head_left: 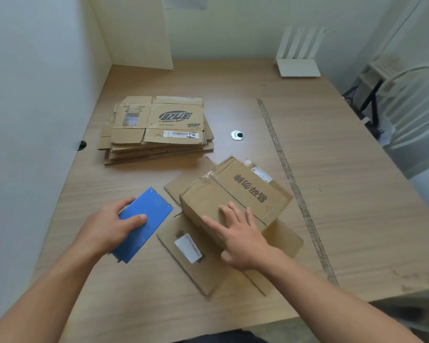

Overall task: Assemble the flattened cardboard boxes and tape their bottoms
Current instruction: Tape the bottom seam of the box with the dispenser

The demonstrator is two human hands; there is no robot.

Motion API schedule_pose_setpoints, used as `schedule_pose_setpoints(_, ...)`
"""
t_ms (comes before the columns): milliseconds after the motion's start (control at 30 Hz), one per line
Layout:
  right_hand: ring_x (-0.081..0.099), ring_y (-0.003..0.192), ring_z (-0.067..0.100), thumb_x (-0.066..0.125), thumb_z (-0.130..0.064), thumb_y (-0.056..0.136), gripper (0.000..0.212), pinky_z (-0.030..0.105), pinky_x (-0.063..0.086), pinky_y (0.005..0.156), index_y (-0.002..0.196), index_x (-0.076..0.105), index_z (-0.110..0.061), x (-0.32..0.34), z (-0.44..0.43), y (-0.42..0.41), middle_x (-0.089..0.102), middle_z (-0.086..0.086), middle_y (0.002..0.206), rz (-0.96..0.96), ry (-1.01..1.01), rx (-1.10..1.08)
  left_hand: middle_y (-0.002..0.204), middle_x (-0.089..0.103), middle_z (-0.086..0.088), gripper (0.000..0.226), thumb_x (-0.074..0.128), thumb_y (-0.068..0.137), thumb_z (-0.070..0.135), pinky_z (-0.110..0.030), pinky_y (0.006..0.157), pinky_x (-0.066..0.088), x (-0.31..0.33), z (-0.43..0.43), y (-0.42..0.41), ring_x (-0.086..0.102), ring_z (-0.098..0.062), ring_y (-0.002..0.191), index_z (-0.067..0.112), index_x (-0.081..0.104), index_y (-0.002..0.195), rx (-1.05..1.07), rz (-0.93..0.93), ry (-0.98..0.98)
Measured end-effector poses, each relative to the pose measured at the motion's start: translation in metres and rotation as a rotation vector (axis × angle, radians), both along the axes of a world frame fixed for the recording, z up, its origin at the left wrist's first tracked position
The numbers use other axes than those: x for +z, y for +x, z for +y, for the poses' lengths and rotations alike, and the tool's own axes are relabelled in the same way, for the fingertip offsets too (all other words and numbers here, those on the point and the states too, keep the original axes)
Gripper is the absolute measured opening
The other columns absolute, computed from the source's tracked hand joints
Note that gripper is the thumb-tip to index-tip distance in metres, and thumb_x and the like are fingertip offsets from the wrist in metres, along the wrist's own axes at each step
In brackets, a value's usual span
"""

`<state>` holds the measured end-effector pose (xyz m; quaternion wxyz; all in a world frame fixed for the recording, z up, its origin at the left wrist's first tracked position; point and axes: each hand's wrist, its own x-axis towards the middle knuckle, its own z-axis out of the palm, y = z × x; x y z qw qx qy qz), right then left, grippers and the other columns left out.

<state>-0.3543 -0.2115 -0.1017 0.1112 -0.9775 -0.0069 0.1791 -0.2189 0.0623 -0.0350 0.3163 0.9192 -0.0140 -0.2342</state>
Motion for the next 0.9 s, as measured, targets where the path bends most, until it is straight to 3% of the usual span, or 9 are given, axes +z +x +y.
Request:
schedule_pose_setpoints(100, -0.006, 0.150, 0.021, 0.057, -0.034, 0.080, 0.094, 0.051, -0.004, 0.121, 0.149, -0.003, -0.053, 0.009, -0.025, -0.017, 0.006, -0.005, 0.155, -0.014, -0.018, 0.063, 0.108, 0.067, 0.008, 0.045, 0.070, 0.086, 0.043, -0.040, 0.071, 0.056, 0.004, -0.005, -0.003, 0.063, -0.020, 0.091, 0.046, 0.057, 0.128, -0.012, -0.016, -0.044)
schedule_pose_setpoints(167, 0.008, 0.144, 0.023, 0.056, -0.053, 0.081, 0.089, 0.049, 0.010, 0.118, 0.150, 0.000, -0.051, 0.011, -0.028, -0.018, 0.014, -0.003, 0.150, -0.066, -0.062, 0.049, 0.106, 0.068, 0.009, 0.048, 0.070, 0.079, 0.050, -0.042, 0.072, 0.057, 0.009, -0.010, -0.006, 0.064, -0.019, 0.091, 0.048, 0.057, 0.125, -0.024, -0.027, -0.068)
schedule_pose_setpoints(233, 0.008, 0.141, 0.024, 0.052, -0.072, 0.080, 0.090, 0.050, 0.016, 0.114, 0.150, -0.001, -0.051, 0.010, -0.020, -0.011, 0.011, -0.002, 0.153, -0.090, -0.092, -0.034, 0.106, 0.068, 0.010, 0.058, 0.064, 0.068, 0.056, -0.040, 0.072, 0.056, 0.014, -0.016, -0.008, 0.063, -0.018, 0.091, 0.049, 0.057, 0.125, -0.030, -0.041, -0.091)
schedule_pose_setpoints(300, 0.001, 0.144, 0.027, 0.049, -0.078, 0.081, 0.091, 0.056, 0.013, 0.112, 0.151, -0.003, -0.051, 0.005, -0.007, 0.000, 0.000, -0.001, 0.160, -0.090, -0.103, -0.140, 0.105, 0.068, 0.011, 0.058, 0.065, 0.069, 0.056, -0.037, 0.071, 0.054, 0.015, -0.019, -0.009, 0.063, -0.017, 0.091, 0.048, 0.057, 0.125, -0.037, -0.054, -0.098)
schedule_pose_setpoints(433, -0.008, 0.149, 0.029, 0.048, -0.068, 0.091, 0.082, 0.063, 0.001, 0.114, 0.151, -0.004, -0.049, -0.007, 0.010, 0.012, -0.011, -0.001, 0.164, -0.066, -0.110, -0.213, 0.104, 0.068, 0.013, 0.049, 0.071, 0.076, 0.052, -0.036, 0.070, 0.051, 0.015, -0.021, -0.010, 0.063, -0.014, 0.090, 0.047, 0.058, 0.123, -0.053, -0.072, -0.090)
schedule_pose_setpoints(633, -0.017, 0.152, 0.026, 0.058, -0.050, 0.093, 0.081, 0.064, -0.011, 0.117, 0.153, 0.003, -0.050, -0.002, -0.018, 0.008, -0.015, -0.004, 0.166, 0.011, -0.051, -0.035, 0.109, 0.069, 0.009, 0.049, 0.073, 0.083, 0.045, -0.035, 0.071, 0.050, 0.011, -0.017, -0.009, 0.064, -0.017, 0.092, 0.045, 0.057, 0.129, -0.070, -0.091, -0.078)
schedule_pose_setpoints(767, -0.023, 0.151, 0.026, 0.052, -0.022, 0.097, 0.080, 0.064, -0.012, 0.117, 0.152, 0.005, -0.055, 0.007, -0.039, -0.003, -0.017, -0.011, 0.165, 0.071, -0.041, 0.091, 0.106, 0.069, 0.010, 0.048, 0.073, 0.084, 0.044, -0.034, 0.070, 0.049, 0.009, -0.015, -0.007, 0.064, -0.015, 0.091, 0.045, 0.057, 0.130, -0.064, -0.108, -0.077)
schedule_pose_setpoints(833, -0.021, 0.151, 0.023, 0.053, -0.032, 0.098, 0.075, 0.063, -0.012, 0.117, 0.150, 0.007, -0.060, 0.013, -0.043, -0.004, -0.015, -0.014, 0.165, 0.096, -0.018, 0.082, 0.105, 0.069, 0.011, 0.046, 0.072, 0.087, 0.039, -0.033, 0.069, 0.049, 0.008, -0.014, -0.006, 0.063, -0.014, 0.089, 0.046, 0.057, 0.130, -0.059, -0.114, -0.073)
schedule_pose_setpoints(900, -0.015, 0.152, 0.020, 0.052, -0.061, 0.092, 0.073, 0.063, -0.011, 0.117, 0.149, 0.005, -0.060, 0.017, -0.036, -0.001, -0.005, -0.012, 0.166, 0.073, 0.030, 0.008, 0.104, 0.068, 0.012, 0.045, 0.071, 0.087, 0.039, -0.034, 0.069, 0.049, 0.007, -0.014, -0.004, 0.063, -0.014, 0.089, 0.047, 0.057, 0.130, -0.059, -0.122, -0.070)
